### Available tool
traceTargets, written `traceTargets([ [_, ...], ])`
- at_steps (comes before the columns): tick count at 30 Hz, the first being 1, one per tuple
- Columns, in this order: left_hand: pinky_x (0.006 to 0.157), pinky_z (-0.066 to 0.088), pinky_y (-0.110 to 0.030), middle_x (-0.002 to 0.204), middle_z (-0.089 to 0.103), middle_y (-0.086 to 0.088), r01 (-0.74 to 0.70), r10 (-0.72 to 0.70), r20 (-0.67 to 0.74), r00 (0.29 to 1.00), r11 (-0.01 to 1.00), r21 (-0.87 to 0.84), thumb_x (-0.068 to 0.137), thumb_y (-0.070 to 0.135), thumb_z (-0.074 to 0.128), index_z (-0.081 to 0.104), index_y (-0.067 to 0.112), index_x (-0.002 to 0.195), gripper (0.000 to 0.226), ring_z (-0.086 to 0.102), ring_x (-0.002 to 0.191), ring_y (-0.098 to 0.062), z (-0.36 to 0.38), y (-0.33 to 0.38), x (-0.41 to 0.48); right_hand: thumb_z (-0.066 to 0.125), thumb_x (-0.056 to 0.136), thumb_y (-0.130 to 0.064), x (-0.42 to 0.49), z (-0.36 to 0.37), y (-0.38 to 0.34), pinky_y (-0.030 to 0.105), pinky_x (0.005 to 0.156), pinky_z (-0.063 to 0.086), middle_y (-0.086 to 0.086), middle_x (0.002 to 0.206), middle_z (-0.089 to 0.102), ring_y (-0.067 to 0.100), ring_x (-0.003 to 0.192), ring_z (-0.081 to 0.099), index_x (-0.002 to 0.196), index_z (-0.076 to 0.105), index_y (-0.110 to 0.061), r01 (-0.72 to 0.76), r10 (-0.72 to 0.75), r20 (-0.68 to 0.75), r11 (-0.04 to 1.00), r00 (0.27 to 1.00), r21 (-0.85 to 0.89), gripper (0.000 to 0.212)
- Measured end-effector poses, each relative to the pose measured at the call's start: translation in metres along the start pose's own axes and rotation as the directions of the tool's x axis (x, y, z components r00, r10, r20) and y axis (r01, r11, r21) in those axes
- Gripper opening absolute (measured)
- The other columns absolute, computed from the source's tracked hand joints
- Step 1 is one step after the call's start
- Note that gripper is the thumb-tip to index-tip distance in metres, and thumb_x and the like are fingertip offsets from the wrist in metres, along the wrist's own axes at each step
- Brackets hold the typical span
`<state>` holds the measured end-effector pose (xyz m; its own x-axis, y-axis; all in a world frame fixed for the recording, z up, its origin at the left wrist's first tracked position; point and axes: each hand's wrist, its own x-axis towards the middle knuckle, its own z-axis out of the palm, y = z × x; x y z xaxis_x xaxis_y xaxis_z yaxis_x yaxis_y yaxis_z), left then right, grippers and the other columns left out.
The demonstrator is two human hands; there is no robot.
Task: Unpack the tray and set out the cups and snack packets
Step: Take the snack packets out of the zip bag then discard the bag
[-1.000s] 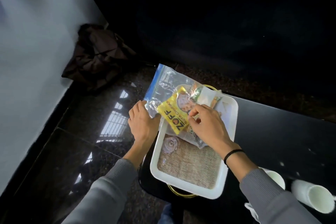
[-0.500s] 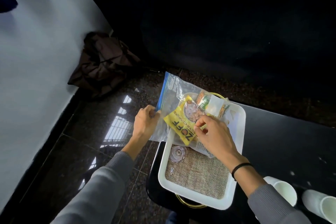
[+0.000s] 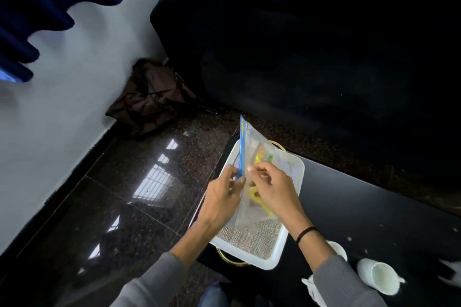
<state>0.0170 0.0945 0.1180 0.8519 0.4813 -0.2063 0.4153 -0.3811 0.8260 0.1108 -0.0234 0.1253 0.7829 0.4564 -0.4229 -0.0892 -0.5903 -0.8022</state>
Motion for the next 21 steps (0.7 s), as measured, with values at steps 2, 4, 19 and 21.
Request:
traceTargets([
  [2, 0.061, 0.045, -0.014, 0.084, 0.070, 0.005, 0.059, -0.053, 0.044, 0.998, 0.985, -0.163, 0.101, 0.009, 0.059, 0.056, 0.010, 0.097, 0.005, 0.062, 0.068, -0.002, 0.009, 0.016, -0.015, 0.058, 0.098, -0.047, -0.014, -0.007, -0.002, 0.026, 0.081, 0.055, -0.010, 0.093, 0.072, 0.004, 0.093, 0.067, 0.102, 0.071, -0.024, -0.011, 0.011, 0.006, 1.000, 1.000, 0.009, 0.026],
  [4, 0.069, 0.055, -0.021, 0.092, 0.073, -0.001, 0.160, -0.140, 0.083, 0.987, 0.918, -0.362, 0.098, 0.008, 0.059, 0.059, 0.011, 0.097, 0.003, 0.070, 0.080, -0.005, 0.016, 0.026, -0.025, 0.057, 0.097, -0.048, -0.023, -0.014, -0.001, 0.023, 0.079, 0.055, -0.009, 0.097, 0.073, 0.005, 0.094, 0.067, 0.102, 0.072, -0.024, -0.042, 0.042, 0.009, 0.999, 0.999, 0.016, 0.029],
  [19, 0.078, 0.065, -0.047, 0.108, 0.072, -0.010, 0.336, -0.277, 0.192, 0.941, 0.814, -0.474, 0.090, 0.017, 0.076, 0.057, 0.010, 0.123, 0.039, 0.076, 0.094, -0.021, 0.049, 0.049, -0.043, 0.058, 0.084, -0.057, -0.056, -0.058, 0.027, 0.043, 0.083, 0.064, -0.008, 0.087, 0.078, 0.015, 0.085, 0.076, 0.087, 0.078, -0.027, -0.093, 0.083, 0.105, 0.991, 0.991, 0.093, 0.036],
  [21, 0.077, 0.065, -0.046, 0.107, 0.072, -0.010, 0.337, -0.286, 0.179, 0.941, 0.837, -0.431, 0.089, 0.016, 0.076, 0.058, 0.008, 0.123, 0.039, 0.076, 0.094, -0.021, 0.052, 0.054, -0.043, 0.058, 0.092, -0.048, -0.057, -0.061, 0.032, 0.047, 0.082, 0.064, -0.003, 0.091, 0.078, 0.018, 0.085, 0.076, 0.087, 0.077, -0.019, -0.095, 0.087, 0.100, 0.992, 0.991, 0.078, 0.035],
])
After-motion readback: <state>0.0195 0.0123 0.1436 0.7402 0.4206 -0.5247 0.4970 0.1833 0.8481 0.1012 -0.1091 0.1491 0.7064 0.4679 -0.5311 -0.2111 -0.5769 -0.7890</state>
